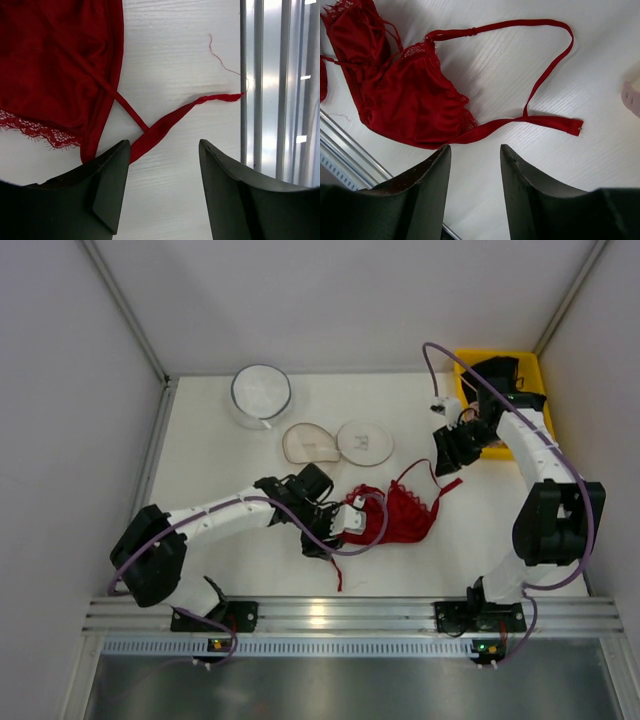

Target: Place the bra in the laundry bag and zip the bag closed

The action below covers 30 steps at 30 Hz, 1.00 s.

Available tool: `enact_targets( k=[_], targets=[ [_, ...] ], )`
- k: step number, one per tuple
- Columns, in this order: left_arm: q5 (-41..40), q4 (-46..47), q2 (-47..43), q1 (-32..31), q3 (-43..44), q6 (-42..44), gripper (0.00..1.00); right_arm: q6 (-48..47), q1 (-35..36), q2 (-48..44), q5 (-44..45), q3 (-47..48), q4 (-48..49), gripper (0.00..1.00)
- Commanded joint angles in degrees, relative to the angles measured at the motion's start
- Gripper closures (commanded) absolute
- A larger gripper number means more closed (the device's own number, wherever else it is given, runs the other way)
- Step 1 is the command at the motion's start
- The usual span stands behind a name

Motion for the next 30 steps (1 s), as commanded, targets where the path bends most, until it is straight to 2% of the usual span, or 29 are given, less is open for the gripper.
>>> enact_targets(
  k=[1,5,6,12,13,15,16,17,20,21,23,30],
  targets=[
    [0.22,0.73,2.09,0.15,0.05,9.53,0.36,2.03,-0.29,-3.92,-1.73,-0.77,2.05,0.55],
    [0.49,0.73,5.96,-1.69,-0.03,16.46,0.36,2.73,-0.2,-4.54,-0.94,-1.21,1.79,0.53],
    [0.57,0.73,7.45,-2.57,-0.3,17.27,0.37,2.82,-2.12,-4.54,-0.85,-1.12,1.35,0.52],
    [-0.74,3.1,10.27,-3.98,-1.7,19.56,0.42,3.26,-3.37,-4.45,-0.06,-1.65,0.91,0.49],
    [-0.92,3.37,10.89,-4.07,-1.79,19.39,0.45,3.26,-3.37,-4.45,-0.14,-2.17,1.69,0.49],
    [-1.18,3.46,11.59,-4.16,-1.44,18.16,0.59,3.7,-3.28,-3.84,-1.02,-2.35,2.92,0.49],
    [-1.18,3.54,11.77,-4.16,-1.27,17.37,0.64,4.14,-3.11,-3.31,-1.2,-2.44,3.63,0.49],
    [-1.01,3.46,11.51,-4.16,-1.09,15.62,0.75,4.75,-2.93,-2.09,-1.63,-2.35,4.85,0.49],
    [-0.92,3.54,8.88,-4.07,-1.61,11.23,0.93,5.46,-1.26,0.55,-1.64,-2.26,7.22,0.48],
    [-0.92,3.46,8.0,-4.16,-1.88,10.08,1.0,5.46,1.35,1.17,-1.55,-2.35,8.28,0.47],
    [-1.62,3.46,3.09,-4.07,-2.23,5.79,1.0,6.07,4.08,2.92,-0.76,-2.96,11.26,0.45],
    [-2.85,3.54,-4.13,-2.67,1.62,-9.69,1.0,6.08,9.19,9.17,-0.58,-2.7,15.76,0.43]
  ],
)
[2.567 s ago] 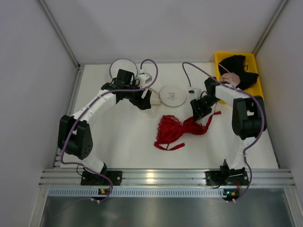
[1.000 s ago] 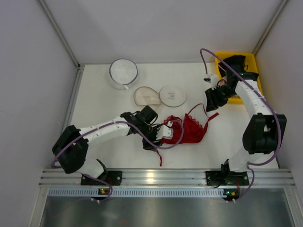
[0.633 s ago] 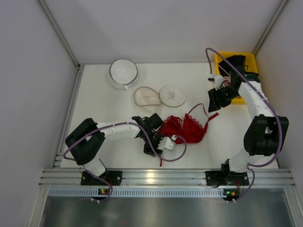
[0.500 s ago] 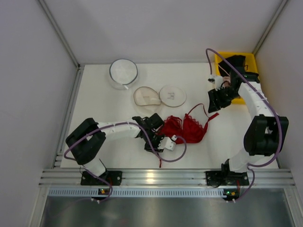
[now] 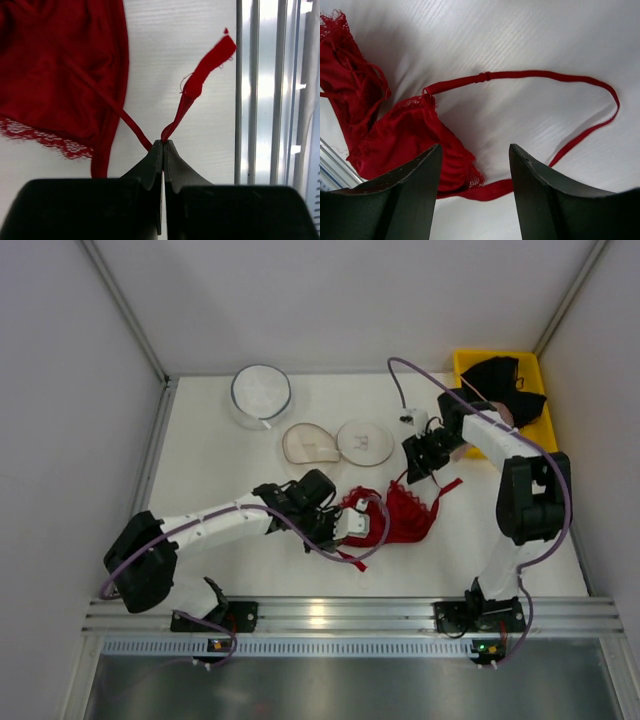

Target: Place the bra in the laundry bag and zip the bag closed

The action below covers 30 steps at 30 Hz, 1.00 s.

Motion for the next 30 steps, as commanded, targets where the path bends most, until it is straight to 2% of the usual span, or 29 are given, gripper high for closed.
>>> enact_targets(
  k=[1,6,7,12,15,16,18,20,26,27,28,30],
  targets=[
    [-0.69,1.64,-3.65,1.14,4.15,-11.9,1.0,-0.09,2.18,2.33,0.0,-0.04,4.92,0.43],
    [-2.36,6.38,-2.87,4.65,8.28,-23.16,1.0,-2.19,3.15,3.57,0.62,-1.7,4.4,0.46],
    [-4.02,7.26,-2.43,5.35,9.59,-27.36,1.0,-3.07,3.24,3.57,0.89,-2.14,3.87,0.48],
    [-8.42,12.36,2.74,8.35,13.73,-37.13,1.0,-4.92,3.24,1.9,2.82,-6.44,3.78,0.59],
    [-10.36,13.33,7.39,8.35,16.19,-41.54,1.0,-5.01,3.33,1.02,5.19,-8.99,3.34,0.76],
    [-10.62,13.25,8.72,8.35,16.98,-43.55,1.0,-4.84,3.42,0.49,6.93,-9.35,3.25,0.88],
    [-11.15,13.42,12.23,8.26,18.56,-45.32,1.0,-4.83,3.15,-0.91,8.09,-11.18,3.25,0.99],
    [-11.15,13.69,15.22,8.0,19.35,-47.61,1.0,-4.83,2.8,-3.81,9.67,-12.42,2.9,1.0],
    [-9.14,14.04,19.8,6.33,18.57,-47.18,1.0,-4.4,1.05,-10.23,10.81,-13.04,-0.61,1.0],
    [-8.87,14.21,19.98,6.15,17.7,-46.05,1.0,-4.31,0.7,-11.1,11.25,-12.7,-1.23,0.97],
    [-8.43,14.13,20.25,5.89,17.34,-45.25,1.0,-4.22,0.43,-11.46,11.95,-12.43,-1.84,0.86],
    [-8.25,14.04,20.86,5.36,16.64,-43.5,1.0,-4.31,-0.89,-11.99,12.05,-11.38,-3.25,0.81]
  ],
)
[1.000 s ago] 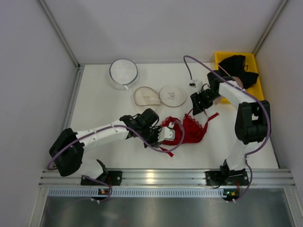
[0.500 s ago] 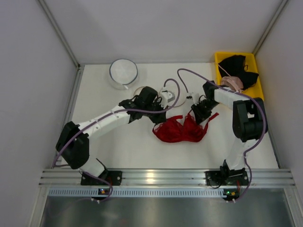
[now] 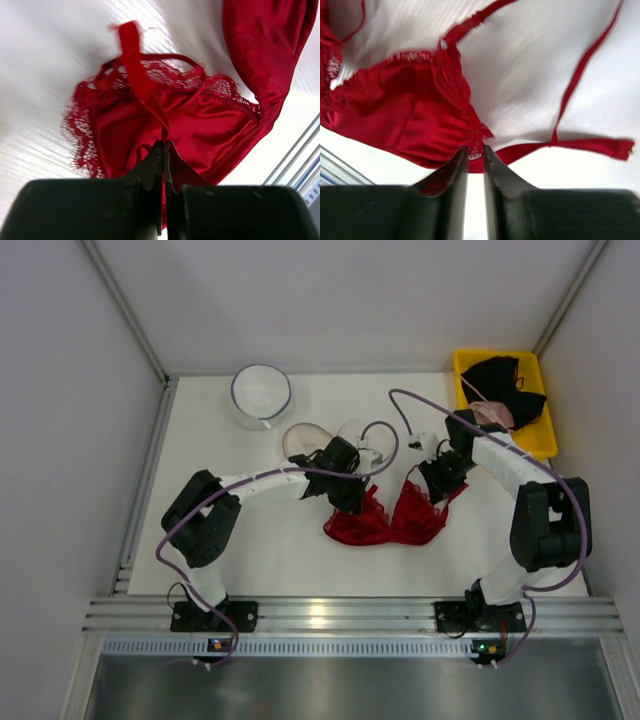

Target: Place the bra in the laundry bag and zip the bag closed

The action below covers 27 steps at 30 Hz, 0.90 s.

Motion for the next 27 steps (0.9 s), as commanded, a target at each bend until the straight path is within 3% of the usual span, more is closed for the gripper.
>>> enact_targets(
  k=[1,4,8,11,18,27],
  targets=[
    [1.45,2.41,0.27,-0.76,-1.22,2.63,1.0,-0.31,-2.35,-2.31,1.78,2.7,-4.25,0.71],
    [-0.39,2.41,0.27,-0.85,-1.31,4.13,0.89,-0.13,-6.3,-3.01,2.48,4.02,-5.4,0.5],
    [-1.01,2.32,-1.91,-0.85,-0.88,5.89,0.69,0.39,-14.11,-2.49,5.9,6.65,-3.84,0.5],
    [-1.97,2.32,-3.58,-0.93,-0.79,6.94,0.59,3.64,-17.29,-1.26,8.19,6.83,-0.42,0.51],
    [-4.34,2.32,-6.58,-0.93,-1.4,9.31,0.21,13.65,-18.0,5.06,7.14,7.36,6.62,0.52],
    [-8.21,2.06,-8.51,-0.76,0.53,12.3,0.17,16.04,-16.25,10.43,6.61,5.96,13.4,0.54]
  ],
)
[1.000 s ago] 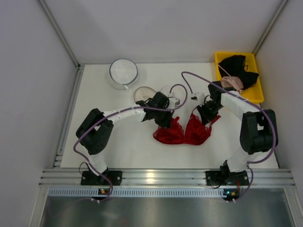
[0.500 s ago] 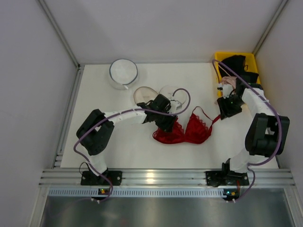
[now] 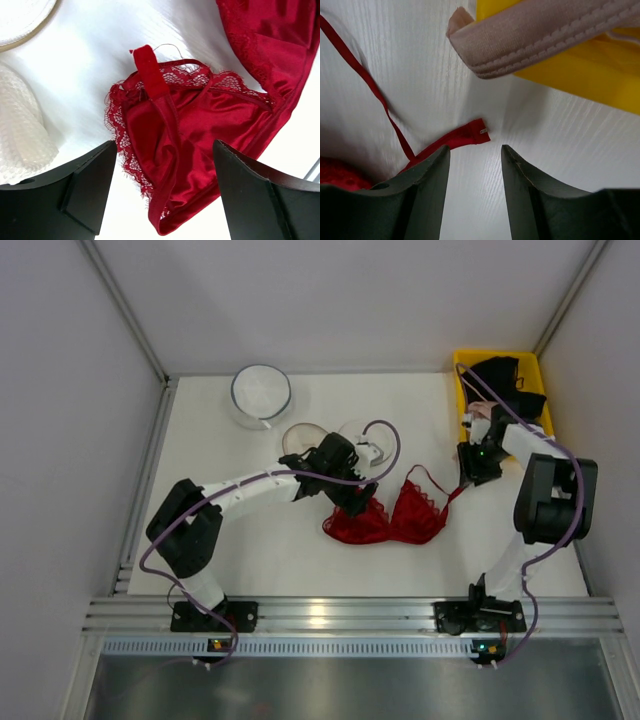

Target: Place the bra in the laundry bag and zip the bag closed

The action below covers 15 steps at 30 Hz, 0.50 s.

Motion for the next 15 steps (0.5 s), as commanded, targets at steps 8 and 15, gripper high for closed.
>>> enact_targets(
  k=[8,15],
  targets=[
    [-3.92,1.38,-4.1,1.12,2.77,3.63,0.15,1.77,3.59,1.54,1.61,-3.18,8.48,0.59],
    [-4.71,-0.9,-3.23,5.25,6.63,3.29,0.09,-0.6,3.68,-1.17,3.11,-6.17,8.31,0.95]
  ],
)
